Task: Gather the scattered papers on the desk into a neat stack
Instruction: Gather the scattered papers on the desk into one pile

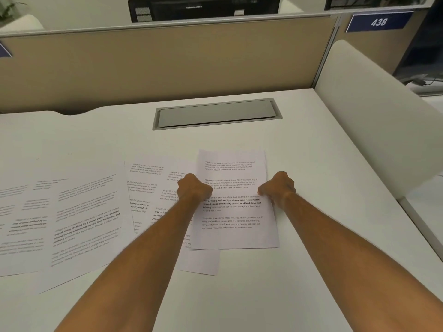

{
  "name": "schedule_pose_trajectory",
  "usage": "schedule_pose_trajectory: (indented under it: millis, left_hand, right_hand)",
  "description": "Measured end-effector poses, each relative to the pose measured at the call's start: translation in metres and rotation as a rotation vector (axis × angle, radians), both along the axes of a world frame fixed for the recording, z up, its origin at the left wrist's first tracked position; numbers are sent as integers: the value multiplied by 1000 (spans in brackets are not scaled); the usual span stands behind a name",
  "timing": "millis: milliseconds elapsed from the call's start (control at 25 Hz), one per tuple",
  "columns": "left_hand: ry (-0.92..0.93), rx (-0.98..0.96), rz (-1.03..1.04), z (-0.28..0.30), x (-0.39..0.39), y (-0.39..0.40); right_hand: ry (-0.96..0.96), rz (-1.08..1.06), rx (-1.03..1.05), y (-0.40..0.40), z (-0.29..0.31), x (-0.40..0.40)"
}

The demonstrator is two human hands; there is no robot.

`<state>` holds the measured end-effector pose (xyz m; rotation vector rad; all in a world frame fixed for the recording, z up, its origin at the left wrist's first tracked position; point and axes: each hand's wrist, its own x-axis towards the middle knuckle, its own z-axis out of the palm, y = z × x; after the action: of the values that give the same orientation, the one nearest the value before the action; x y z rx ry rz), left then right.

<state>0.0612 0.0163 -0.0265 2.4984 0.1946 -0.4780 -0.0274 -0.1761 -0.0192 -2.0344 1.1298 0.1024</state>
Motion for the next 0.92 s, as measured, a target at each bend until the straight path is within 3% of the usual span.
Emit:
schedule_pose_trajectory:
  millis: [400, 600, 760, 920]
  left_hand:
    - [-43, -64, -44, -1, -5, -2]
    - [5, -367, 123, -5, 5, 17]
    - [95, -503, 197, 2, 8, 39]
    - [172, -679, 231, 15, 9, 61]
  right_hand:
    - [9, 5, -43, 7, -5, 2]
    - [-27, -15, 44, 4, -9, -1]
    - [-112, -55, 158, 6, -7, -4]
    - [-239, -65, 431, 15, 3, -6]
